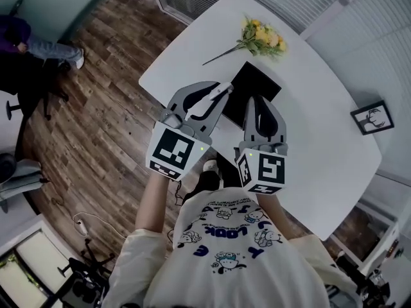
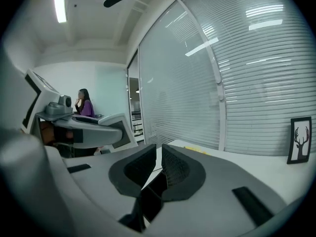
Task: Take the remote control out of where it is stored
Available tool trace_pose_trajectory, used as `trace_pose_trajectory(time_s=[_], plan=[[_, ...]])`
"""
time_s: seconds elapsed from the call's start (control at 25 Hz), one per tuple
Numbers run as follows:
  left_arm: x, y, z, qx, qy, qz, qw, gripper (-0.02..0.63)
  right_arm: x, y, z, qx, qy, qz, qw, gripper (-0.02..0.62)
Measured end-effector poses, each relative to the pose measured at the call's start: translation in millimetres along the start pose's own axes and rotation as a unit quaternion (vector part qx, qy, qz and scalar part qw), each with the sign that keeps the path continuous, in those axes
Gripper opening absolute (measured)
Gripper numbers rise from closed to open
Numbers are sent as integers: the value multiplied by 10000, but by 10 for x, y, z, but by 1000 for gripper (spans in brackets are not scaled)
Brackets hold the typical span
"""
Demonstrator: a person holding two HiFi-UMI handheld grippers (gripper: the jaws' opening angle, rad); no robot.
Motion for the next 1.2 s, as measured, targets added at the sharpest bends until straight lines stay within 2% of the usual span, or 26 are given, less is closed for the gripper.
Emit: trace_pose_trajectory(time_s=[0.2, 0.32, 0.44, 0.64, 1.2], plan=[[-54, -106, 165, 234, 712, 506, 9959, 78, -149, 8, -19, -21, 77, 43, 10000, 51], [-74, -147, 240, 307, 1061, 620, 9919, 78, -195, 14, -15, -13, 90, 72, 9999, 51], [-61, -182, 232, 317, 1252, 658, 9894, 78, -179, -7, -28, -11, 94, 66, 9999, 51], [29, -222, 160, 284, 1381, 672, 9877, 78, -114, -35, -23, 12, 83, 37, 10000, 49], [207, -147, 114, 268, 1309, 593, 9893, 78, -74, -10, 70, 60, 71, -22, 10000, 49]])
Point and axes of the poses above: the fingertips, and each gripper's own axes: z backward along the fingers, x to its right, y out of its top, the point moved 7 cm from there along z, backward along the fingers, and after that the axes turned 4 degrees about z, right-handed, at the moved point
